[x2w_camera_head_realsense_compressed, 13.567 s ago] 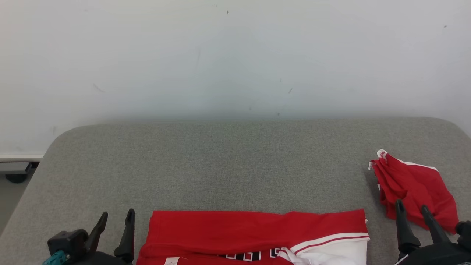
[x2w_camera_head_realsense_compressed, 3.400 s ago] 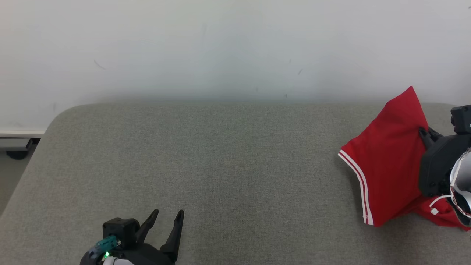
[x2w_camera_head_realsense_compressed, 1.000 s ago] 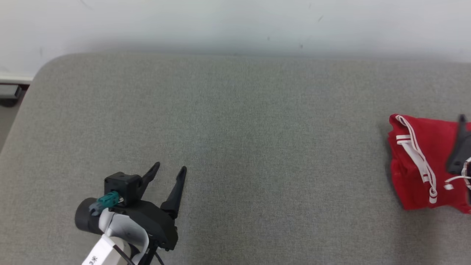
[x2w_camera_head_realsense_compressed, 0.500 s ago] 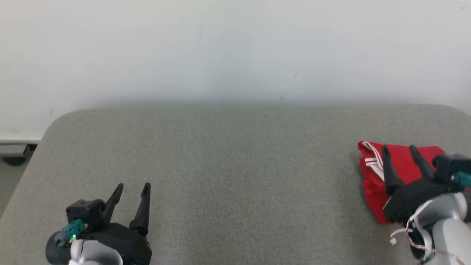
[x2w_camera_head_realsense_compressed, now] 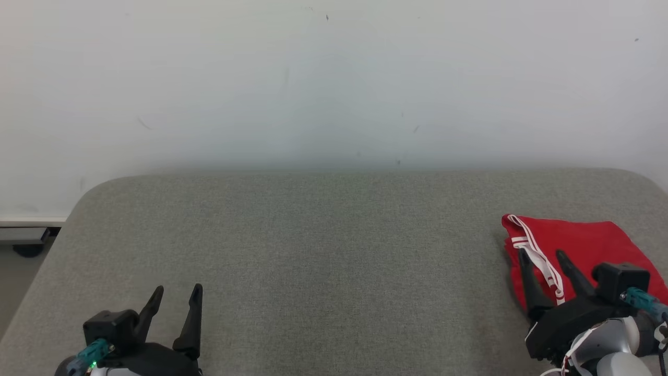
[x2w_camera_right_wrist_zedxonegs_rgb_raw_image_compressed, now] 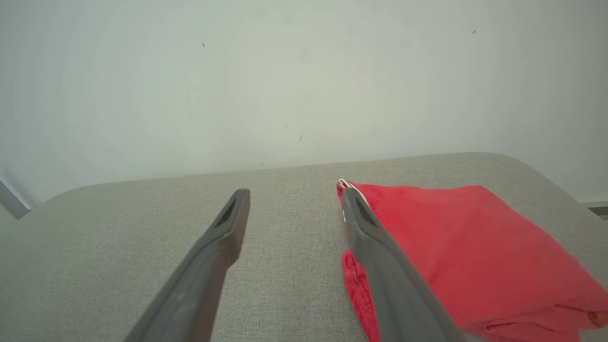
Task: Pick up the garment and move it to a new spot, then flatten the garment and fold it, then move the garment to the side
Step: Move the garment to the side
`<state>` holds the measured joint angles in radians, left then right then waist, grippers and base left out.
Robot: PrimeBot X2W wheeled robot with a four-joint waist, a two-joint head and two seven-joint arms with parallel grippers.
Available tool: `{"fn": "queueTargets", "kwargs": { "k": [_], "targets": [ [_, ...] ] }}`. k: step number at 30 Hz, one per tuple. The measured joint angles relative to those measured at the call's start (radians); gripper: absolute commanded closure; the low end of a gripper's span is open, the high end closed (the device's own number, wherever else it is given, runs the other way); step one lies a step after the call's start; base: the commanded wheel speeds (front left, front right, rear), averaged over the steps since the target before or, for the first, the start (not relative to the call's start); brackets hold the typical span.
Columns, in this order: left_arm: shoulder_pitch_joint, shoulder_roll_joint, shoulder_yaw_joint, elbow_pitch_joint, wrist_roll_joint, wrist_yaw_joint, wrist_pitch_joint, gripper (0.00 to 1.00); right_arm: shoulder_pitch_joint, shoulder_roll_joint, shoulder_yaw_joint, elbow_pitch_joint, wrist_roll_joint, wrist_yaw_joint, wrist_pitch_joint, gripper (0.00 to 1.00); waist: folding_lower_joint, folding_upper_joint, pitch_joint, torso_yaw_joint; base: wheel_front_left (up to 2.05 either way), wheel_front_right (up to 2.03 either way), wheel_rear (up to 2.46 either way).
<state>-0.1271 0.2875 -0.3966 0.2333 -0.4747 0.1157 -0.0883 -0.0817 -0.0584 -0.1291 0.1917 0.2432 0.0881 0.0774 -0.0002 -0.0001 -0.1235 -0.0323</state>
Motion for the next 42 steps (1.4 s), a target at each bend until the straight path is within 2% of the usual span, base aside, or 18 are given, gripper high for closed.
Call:
{"fn": "queueTargets", "kwargs": {
  "k": [12, 26, 42],
  "targets": [
    [0.042, 0.002, 0.043, -0.027, -0.002, 0.007, 0.004, 0.0, 0.021, 0.011, 0.063, -0.001, 0.012, -0.028, -0.017, 0.0, 0.0001, 0.0001, 0.014, 0.037, 0.0, 0.0, 0.0],
    [0.043, -0.008, 0.085, -0.05, -0.008, 0.008, 0.003, 0.0, 0.022, 0.011, 0.094, -0.001, 0.038, -0.055, -0.038, 0.0, 0.0002, 0.0001, 0.03, 0.038, 0.0, 0.0, 0.0],
    [0.043, -0.027, 0.085, -0.049, -0.008, 0.008, 0.021, 0.0, 0.038, 0.012, 0.091, -0.003, 0.072, -0.116, -0.069, 0.0, 0.0001, 0.0002, 0.031, 0.027, 0.0, 0.0, 0.0]
  ]
}}
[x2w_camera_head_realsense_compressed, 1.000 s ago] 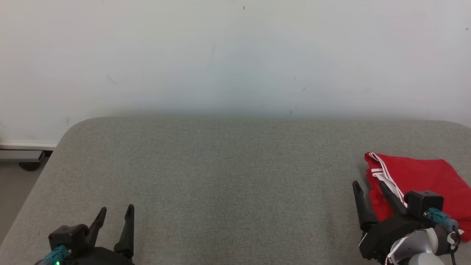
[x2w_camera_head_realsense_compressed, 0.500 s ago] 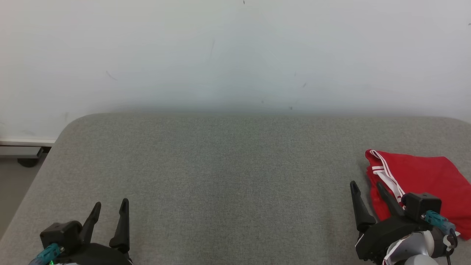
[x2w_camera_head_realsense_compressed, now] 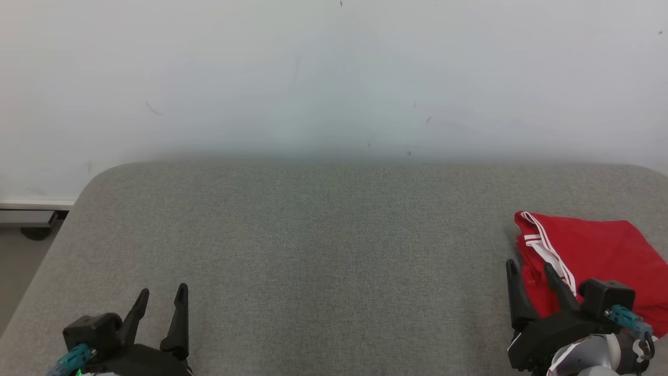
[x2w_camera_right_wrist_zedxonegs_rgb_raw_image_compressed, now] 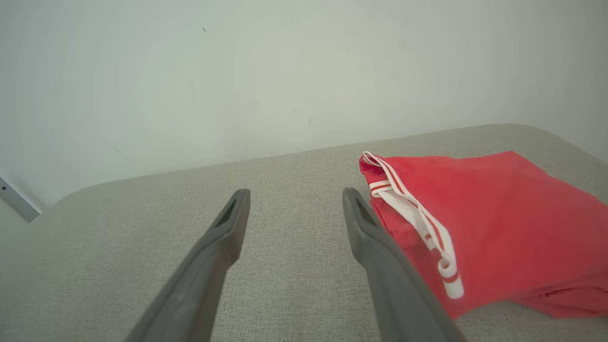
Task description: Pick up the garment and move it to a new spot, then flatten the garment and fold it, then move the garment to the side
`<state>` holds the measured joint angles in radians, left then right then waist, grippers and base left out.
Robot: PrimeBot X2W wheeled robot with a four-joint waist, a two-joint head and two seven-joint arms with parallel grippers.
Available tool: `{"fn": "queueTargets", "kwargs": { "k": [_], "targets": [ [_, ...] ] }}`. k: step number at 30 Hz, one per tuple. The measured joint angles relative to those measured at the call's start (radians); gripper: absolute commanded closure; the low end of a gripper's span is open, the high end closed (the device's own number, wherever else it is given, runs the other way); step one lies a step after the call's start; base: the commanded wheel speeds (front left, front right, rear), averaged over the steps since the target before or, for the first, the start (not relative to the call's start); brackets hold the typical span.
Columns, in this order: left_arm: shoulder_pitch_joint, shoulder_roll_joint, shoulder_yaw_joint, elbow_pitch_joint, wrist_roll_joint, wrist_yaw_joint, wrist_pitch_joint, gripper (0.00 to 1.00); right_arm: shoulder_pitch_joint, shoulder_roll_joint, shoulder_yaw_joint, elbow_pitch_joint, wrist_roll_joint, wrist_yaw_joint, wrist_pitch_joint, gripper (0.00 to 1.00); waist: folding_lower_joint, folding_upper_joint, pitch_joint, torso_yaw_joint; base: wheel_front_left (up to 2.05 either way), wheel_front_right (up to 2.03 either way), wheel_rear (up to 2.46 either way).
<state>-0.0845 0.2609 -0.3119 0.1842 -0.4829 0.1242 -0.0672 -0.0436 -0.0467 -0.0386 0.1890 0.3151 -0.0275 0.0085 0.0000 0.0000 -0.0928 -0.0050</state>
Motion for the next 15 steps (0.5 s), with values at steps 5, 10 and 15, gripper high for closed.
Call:
{"fn": "queueTargets", "kwargs": {
  "k": [5, 10, 15],
  "targets": [
    [0.0, 0.0, -0.001, 0.002, 0.002, 0.0, 0.005, 0.0, 0.016, 0.0, 0.006, 0.0, 0.017, -0.009, -0.002, 0.0, 0.0, 0.0, 0.0, 0.0, 0.0, 0.0, 0.0],
    [0.0, -0.006, -0.01, 0.002, 0.009, 0.0, 0.007, 0.0, 0.016, 0.0, 0.0, -0.001, 0.028, -0.025, -0.01, 0.0, 0.0, 0.0, 0.0, -0.001, 0.0, 0.0, 0.0],
    [0.012, -0.017, -0.024, 0.027, 0.011, -0.001, 0.014, 1.0, 0.032, 0.004, 0.003, 0.025, 0.028, -0.025, -0.016, 1.0, 0.0001, 0.0, 0.0, -0.001, 0.0, 0.0, 0.0]
  ]
}}
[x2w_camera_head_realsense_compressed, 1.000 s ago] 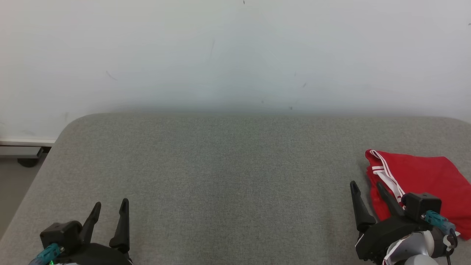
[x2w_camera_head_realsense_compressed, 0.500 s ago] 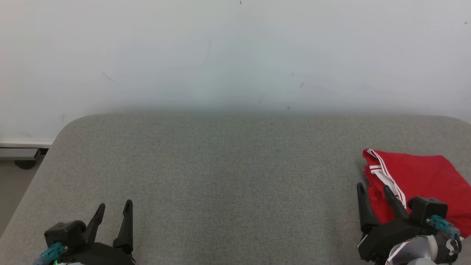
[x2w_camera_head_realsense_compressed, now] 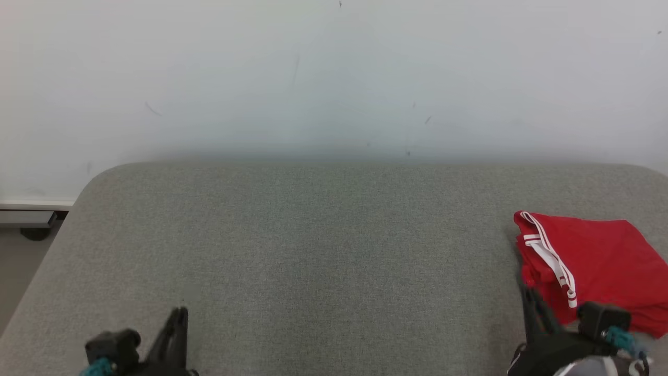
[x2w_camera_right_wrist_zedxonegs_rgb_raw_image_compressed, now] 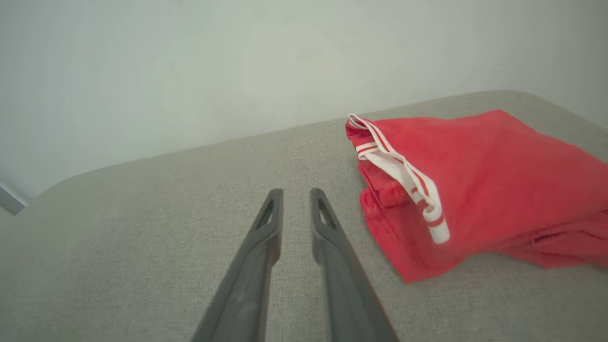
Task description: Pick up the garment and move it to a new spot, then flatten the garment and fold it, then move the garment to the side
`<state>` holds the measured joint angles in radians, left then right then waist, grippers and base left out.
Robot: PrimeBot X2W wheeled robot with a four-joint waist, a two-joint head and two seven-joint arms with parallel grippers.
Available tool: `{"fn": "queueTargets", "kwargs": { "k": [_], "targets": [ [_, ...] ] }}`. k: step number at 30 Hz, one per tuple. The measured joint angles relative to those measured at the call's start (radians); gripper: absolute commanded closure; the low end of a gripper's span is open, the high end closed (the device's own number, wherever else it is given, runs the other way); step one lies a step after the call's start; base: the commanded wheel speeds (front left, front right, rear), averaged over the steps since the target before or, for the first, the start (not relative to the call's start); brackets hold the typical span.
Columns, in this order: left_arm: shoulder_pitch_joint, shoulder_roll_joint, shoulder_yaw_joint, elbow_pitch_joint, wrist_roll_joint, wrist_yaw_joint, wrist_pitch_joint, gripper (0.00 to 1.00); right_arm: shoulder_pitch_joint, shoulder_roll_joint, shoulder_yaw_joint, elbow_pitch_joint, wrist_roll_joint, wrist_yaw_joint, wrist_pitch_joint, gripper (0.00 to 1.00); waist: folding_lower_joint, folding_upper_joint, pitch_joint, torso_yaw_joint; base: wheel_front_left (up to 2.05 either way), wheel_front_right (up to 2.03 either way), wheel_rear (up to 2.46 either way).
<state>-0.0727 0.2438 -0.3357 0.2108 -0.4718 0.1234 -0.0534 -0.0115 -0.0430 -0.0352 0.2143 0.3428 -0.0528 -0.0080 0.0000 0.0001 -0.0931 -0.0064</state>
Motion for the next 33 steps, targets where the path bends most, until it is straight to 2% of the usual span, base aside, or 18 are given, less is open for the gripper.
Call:
{"fn": "queueTargets", "kwargs": {
  "k": [6, 9, 33],
  "targets": [
    [0.045, -0.024, 0.001, 0.035, -0.007, -0.002, 0.008, 1.0, 0.044, 0.008, 0.0, 0.043, 0.013, 0.001, 0.007, 1.0, 0.0, 0.0, 0.001, 0.0, 0.0, 0.0, 0.0],
    [0.044, -0.026, 0.016, 0.035, -0.049, -0.011, 0.01, 1.0, 0.042, 0.008, -0.003, 0.044, 0.04, 0.003, 0.009, 1.0, 0.0, 0.0, 0.004, 0.001, 0.0, 0.0, 0.0],
    [0.041, -0.077, 0.13, 0.05, -0.333, -0.072, 0.057, 1.0, 0.02, 0.008, -0.03, 0.054, 0.383, 0.045, 0.043, 1.0, 0.0001, 0.0, 0.03, 0.002, 0.0, 0.0, 0.0]
  ]
}}
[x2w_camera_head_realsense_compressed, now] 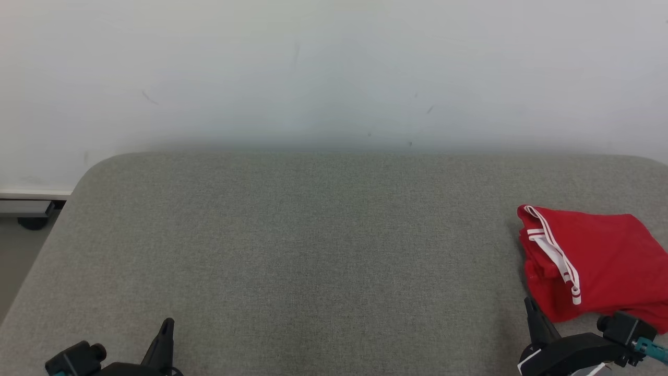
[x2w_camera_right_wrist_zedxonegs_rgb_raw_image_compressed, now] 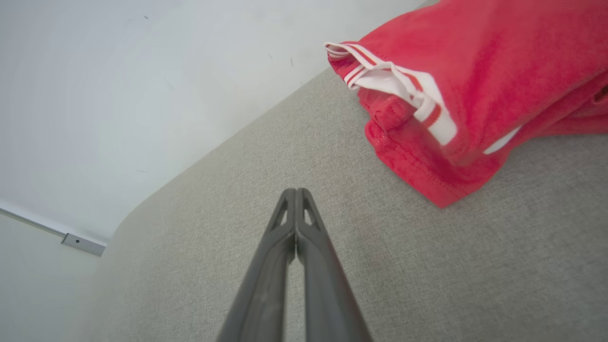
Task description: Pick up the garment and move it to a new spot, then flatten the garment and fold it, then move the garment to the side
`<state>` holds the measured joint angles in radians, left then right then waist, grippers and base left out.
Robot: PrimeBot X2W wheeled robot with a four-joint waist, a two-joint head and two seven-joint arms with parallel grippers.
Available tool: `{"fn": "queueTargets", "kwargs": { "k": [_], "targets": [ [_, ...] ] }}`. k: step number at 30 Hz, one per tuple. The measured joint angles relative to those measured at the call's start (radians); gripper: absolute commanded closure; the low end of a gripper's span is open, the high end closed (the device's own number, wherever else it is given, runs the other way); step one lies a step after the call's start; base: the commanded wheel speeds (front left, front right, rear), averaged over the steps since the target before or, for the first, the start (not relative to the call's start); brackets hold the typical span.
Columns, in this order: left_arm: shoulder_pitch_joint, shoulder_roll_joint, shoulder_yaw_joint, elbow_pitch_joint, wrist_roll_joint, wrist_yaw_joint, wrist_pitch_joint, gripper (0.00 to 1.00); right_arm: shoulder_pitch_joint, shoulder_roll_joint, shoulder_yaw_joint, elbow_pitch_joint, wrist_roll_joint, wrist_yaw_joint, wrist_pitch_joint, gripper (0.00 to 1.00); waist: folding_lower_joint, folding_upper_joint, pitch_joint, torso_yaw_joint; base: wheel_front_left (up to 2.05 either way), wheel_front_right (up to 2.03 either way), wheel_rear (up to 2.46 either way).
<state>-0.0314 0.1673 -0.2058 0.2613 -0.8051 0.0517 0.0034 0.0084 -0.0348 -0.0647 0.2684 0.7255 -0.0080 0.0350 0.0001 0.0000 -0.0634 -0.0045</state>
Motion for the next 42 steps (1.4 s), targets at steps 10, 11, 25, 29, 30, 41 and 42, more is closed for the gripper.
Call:
{"fn": "queueTargets", "kwargs": {
  "k": [10, 11, 25, 29, 30, 41, 42],
  "targets": [
    [-0.015, -0.014, 0.042, 0.006, -0.116, -0.026, 0.019, 1.0, -0.019, 0.0, -0.008, 0.005, 0.13, 0.017, 0.009, 1.0, 0.0, 0.0, 0.01, 0.001, 0.0, 0.0, 0.0],
    [-0.016, -0.017, 0.046, 0.006, -0.127, -0.027, 0.022, 1.0, -0.019, 0.0, -0.01, 0.006, 0.143, 0.018, 0.01, 1.0, 0.0, 0.0, 0.011, 0.001, 0.0, 0.0, 0.0],
    [-0.017, -0.042, 0.104, 0.011, -0.283, -0.06, 0.04, 1.0, -0.033, 0.0, -0.025, 0.014, 0.308, 0.045, 0.028, 1.0, 0.0, 0.0001, 0.023, 0.002, 0.0, 0.0, 0.0],
    [-0.019, -0.049, 0.123, 0.012, -0.328, -0.071, 0.049, 1.0, -0.04, -0.001, -0.029, 0.015, 0.357, 0.052, 0.028, 1.0, 0.0, 0.0001, 0.027, 0.002, 0.0, 0.0, 0.0],
    [-0.019, -0.05, 0.128, 0.013, -0.343, -0.071, 0.049, 1.0, -0.04, -0.001, -0.03, 0.015, 0.373, 0.052, 0.033, 1.0, 0.0, 0.0, 0.028, 0.002, 0.0, 0.0, 0.0],
    [-0.021, -0.072, 0.173, 0.017, -0.469, -0.098, 0.068, 1.0, -0.052, -0.001, -0.04, 0.018, 0.515, 0.071, 0.045, 1.0, -0.0002, 0.0, 0.039, 0.003, 0.0, 0.0, 0.0],
    [-0.021, -0.074, 0.177, 0.018, -0.478, -0.105, 0.068, 1.0, -0.057, -0.001, -0.041, 0.019, 0.527, 0.074, 0.045, 1.0, -0.0002, 0.0, 0.04, 0.003, 0.0, 0.0, 0.0]
  ]
}}
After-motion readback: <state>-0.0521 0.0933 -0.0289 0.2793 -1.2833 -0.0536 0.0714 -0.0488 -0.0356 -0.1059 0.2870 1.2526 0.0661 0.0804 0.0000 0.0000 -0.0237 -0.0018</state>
